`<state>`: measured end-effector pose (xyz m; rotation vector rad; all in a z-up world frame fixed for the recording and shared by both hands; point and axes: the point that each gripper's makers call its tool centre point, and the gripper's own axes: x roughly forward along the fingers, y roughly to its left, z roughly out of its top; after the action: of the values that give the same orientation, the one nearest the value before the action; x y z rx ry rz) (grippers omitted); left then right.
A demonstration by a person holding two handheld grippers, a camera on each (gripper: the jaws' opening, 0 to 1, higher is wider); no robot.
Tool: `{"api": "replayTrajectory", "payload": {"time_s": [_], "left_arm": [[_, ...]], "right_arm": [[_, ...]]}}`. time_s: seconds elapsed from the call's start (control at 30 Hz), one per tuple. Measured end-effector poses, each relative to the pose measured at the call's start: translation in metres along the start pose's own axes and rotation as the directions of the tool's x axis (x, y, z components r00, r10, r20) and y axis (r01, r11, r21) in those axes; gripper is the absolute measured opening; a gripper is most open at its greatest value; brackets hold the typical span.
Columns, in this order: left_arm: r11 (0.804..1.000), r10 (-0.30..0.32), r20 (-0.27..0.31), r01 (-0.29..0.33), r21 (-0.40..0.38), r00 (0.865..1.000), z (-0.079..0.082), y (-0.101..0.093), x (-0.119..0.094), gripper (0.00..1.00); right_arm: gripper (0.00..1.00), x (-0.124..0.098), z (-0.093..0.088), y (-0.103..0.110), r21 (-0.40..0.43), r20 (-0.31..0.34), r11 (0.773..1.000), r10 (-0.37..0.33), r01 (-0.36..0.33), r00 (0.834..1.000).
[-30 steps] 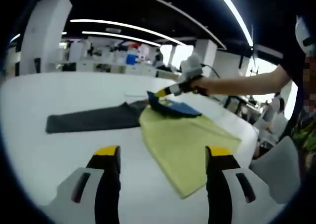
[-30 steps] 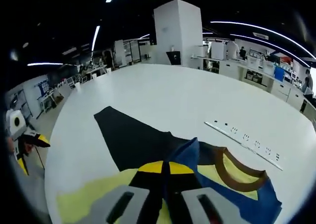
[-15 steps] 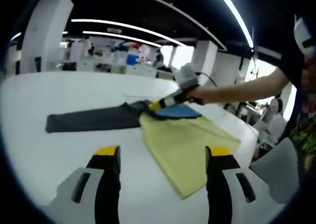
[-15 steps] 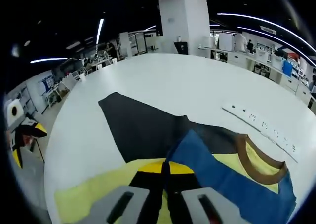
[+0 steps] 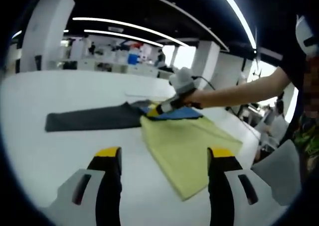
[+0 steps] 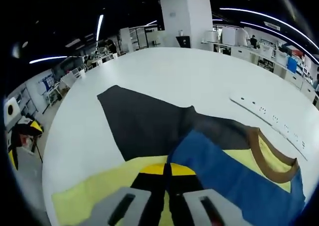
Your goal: Fold the garment on the visible template until the final outline fits inside the template.
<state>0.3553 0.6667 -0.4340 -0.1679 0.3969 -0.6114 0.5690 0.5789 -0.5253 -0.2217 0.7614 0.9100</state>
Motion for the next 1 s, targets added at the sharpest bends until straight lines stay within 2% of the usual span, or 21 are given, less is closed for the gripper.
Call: {"api": "replayTrajectory", "payload": {"time_s": [0.17, 0.3, 0.4, 0.63, 0.7, 0.77, 0.83, 1.0], "left_arm": [[1.0, 0.0, 0.003, 0.0, -0.003, 1.0, 0.001, 0.0, 0.0, 0.66], [1.0, 0.006, 0.008, -0.006, -0.007, 1.0, 0.002, 0.002, -0.001, 0.66], [1.0, 0.007, 0.01, -0.007, -0.008, 1.0, 0.002, 0.002, -0.001, 0.66], [1.0, 0.002, 0.006, -0.002, -0.004, 1.0, 0.002, 0.0, 0.0, 0.66], [1.0, 0.001, 0.004, -0.001, -0.003, 1.0, 0.001, 0.0, 0.0, 0.66], [1.0, 0.0, 0.004, 0.0, -0.002, 1.0, 0.001, 0.0, 0.0, 0.66], [1.0, -0.007, 0.003, 0.007, 0.003, 1.0, 0.001, -0.001, 0.0, 0.67], [1.0, -0.025, -0.002, 0.025, 0.01, 1.0, 0.0, -0.006, 0.002, 0.68]], "right_arm": [[0.0, 0.004, 0.002, 0.001, 0.002, -0.006, 1.0, 0.002, -0.002, 1.0], [0.0, 0.004, -0.001, 0.01, -0.009, -0.015, 1.0, 0.023, -0.023, 1.0], [0.08, 0.004, -0.001, 0.014, -0.024, -0.013, 0.999, 0.034, -0.034, 0.999], [0.16, -0.001, 0.005, 0.018, -0.069, 0.006, 0.997, 0.043, -0.042, 0.999], [0.22, -0.005, 0.008, 0.022, -0.082, 0.032, 0.996, 0.047, -0.044, 0.998], [0.34, -0.004, 0.01, 0.019, -0.078, 0.035, 0.996, 0.053, -0.05, 0.998], [0.41, -0.011, 0.015, 0.024, -0.094, 0.086, 0.993, 0.08, -0.072, 0.993], [0.61, -0.023, 0.006, 0.02, -0.114, 0.079, 0.991, 0.074, -0.065, 0.994]]}}
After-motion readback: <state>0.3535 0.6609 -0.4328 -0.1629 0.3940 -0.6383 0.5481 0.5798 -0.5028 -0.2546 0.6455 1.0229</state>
